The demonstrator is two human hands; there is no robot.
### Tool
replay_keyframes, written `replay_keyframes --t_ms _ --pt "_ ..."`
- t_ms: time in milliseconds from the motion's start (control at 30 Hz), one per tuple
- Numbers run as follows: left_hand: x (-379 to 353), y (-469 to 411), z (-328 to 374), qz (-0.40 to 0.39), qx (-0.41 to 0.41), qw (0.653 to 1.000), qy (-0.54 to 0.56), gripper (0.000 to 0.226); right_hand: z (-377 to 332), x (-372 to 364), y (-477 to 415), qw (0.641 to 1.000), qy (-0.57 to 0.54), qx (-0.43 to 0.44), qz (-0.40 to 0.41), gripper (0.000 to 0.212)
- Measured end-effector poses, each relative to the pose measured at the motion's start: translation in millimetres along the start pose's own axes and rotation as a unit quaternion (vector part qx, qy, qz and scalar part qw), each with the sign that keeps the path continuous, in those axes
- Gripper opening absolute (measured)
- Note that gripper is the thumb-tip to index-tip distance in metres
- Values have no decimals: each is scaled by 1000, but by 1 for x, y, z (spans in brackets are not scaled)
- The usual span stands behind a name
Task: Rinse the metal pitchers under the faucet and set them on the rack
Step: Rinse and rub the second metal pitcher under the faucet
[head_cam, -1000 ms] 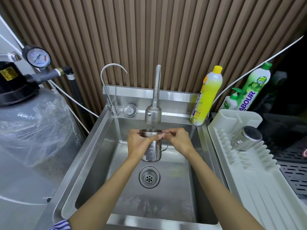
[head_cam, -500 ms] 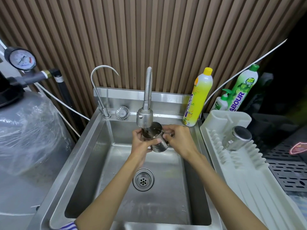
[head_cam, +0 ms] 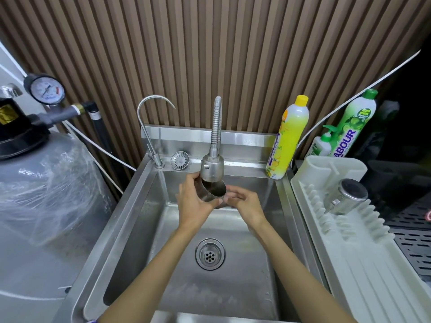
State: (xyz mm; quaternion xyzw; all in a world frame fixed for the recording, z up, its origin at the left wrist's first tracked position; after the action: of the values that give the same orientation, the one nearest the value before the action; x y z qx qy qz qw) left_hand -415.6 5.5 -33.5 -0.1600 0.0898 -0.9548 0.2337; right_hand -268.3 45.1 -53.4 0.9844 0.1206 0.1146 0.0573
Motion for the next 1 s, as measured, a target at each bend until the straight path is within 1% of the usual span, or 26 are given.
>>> replay_keyframes --t_ms 67,133,200,233,300,367,467,567,667,733,800,900,1000 --pt "7 2 4 22 -10 998 -56 78 5 -6 0 1000 -13 -14 -21 31" --pt "12 5 6 39 -1 995 -96 76 7 -8 0 999 -26 -26 -26 23" --pt "14 6 3 44 23 993 -107 75 8 -6 1 999 -26 -36 -22 17" --pt "15 7 1 42 38 993 -101 74 6 -5 1 999 -11 -35 -20 19" --pt "14 10 -6 34 83 994 -62 73 -2 0 1 998 51 -18 -15 27" --pt "9 15 -16 28 141 990 -8 70 -15 6 0 990 142 15 -12 25" --pt "-6 25 -36 17 222 971 85 66 -35 13 0 969 243 51 -9 20" --pt "-25 35 -48 0 264 952 156 70 -47 18 2 947 315 69 -9 20" --pt "-38 33 -46 -25 260 943 205 64 -51 21 8 942 326 86 5 24" --pt "-44 25 -41 -38 240 947 211 62 -52 26 13 936 334 107 33 26" --pt "-44 17 -36 -28 218 953 209 66 -53 27 16 934 330 130 46 31" --pt "-39 5 -29 -10 174 967 187 77 -51 27 17 948 271 156 66 37" --pt "-26 1 -20 24 118 983 136 76 -38 22 9 975 174 117 71 37"
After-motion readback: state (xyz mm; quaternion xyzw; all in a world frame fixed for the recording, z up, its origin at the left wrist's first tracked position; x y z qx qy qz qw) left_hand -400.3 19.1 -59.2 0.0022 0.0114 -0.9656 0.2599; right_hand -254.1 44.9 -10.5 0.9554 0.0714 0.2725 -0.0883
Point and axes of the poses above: each hand's wrist, its own y-axis away from the middle knuckle, its own x-axis out of the back of the hand, z = x × y, the point moved 7 cm from there along -y, towards the middle knuckle, and after that the axes turned 4 degrees about y, right-handed, at the moved point
